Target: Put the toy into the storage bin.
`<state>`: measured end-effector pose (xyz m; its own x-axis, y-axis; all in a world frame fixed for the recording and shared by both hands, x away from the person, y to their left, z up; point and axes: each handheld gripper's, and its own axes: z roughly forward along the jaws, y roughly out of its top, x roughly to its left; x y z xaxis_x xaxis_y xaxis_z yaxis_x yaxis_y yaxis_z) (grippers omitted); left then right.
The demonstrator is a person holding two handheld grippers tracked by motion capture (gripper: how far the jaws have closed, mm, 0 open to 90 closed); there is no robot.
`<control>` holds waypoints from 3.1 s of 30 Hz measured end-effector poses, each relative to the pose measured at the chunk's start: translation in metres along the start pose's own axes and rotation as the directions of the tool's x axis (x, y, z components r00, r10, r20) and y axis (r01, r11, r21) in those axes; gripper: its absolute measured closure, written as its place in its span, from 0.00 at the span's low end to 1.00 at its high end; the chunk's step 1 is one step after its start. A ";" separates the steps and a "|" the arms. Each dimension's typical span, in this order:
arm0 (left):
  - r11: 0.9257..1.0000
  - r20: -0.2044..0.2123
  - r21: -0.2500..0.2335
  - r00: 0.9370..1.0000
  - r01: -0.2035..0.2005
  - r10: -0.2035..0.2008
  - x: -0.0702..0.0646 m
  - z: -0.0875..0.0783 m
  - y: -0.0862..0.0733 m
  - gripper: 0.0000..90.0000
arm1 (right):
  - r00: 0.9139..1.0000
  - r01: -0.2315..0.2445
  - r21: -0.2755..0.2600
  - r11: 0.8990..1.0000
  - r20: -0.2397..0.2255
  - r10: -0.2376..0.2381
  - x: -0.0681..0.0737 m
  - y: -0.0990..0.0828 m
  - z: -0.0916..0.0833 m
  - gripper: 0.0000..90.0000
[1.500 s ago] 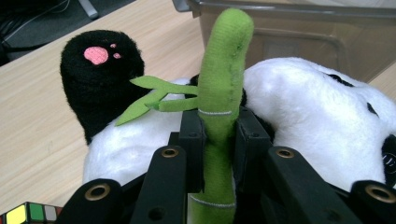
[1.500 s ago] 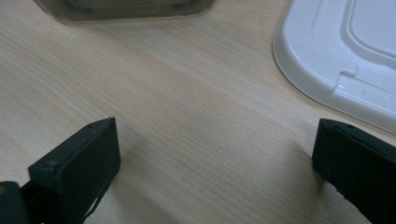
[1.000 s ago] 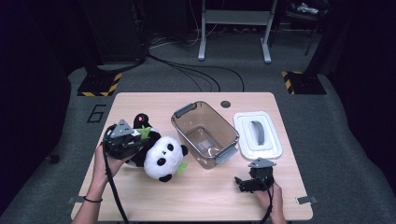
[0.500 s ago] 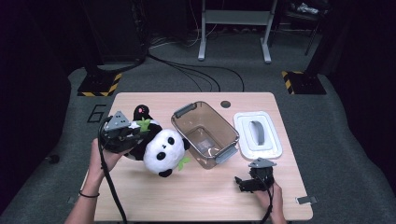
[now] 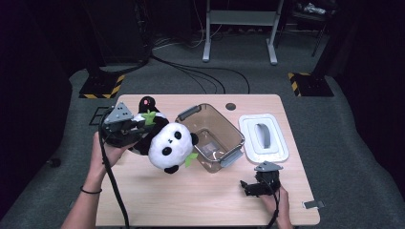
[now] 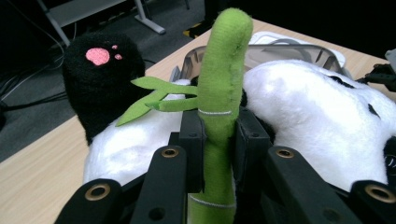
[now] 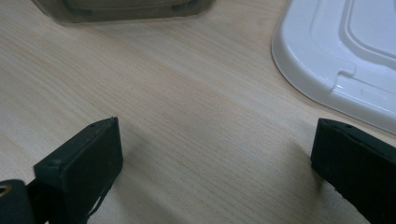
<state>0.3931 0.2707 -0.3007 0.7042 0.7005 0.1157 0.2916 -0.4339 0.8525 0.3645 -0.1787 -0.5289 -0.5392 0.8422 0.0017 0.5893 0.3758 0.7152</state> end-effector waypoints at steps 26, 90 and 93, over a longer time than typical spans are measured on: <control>0.997 0.084 -0.035 0.994 -0.069 0.072 -0.004 0.031 0.048 0.85 | 1.000 -0.006 -0.001 1.000 -0.001 0.006 0.000 0.000 0.000 0.02; 0.997 0.313 0.034 0.948 -0.063 0.049 -0.010 0.175 0.064 0.84 | 1.000 -0.006 -0.005 1.000 -0.001 0.006 0.000 0.000 0.000 0.02; 0.997 0.322 0.046 0.946 -0.066 0.047 -0.011 0.179 0.063 0.84 | 1.000 -0.006 -0.005 1.000 -0.001 0.006 0.000 0.000 0.000 0.02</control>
<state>0.5199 0.1345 -0.3397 0.8881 0.4595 -0.0142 0.2741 -0.5045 0.8187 0.3644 -0.1788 -0.5289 -0.5362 0.8441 0.0068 0.5896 0.3688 0.7186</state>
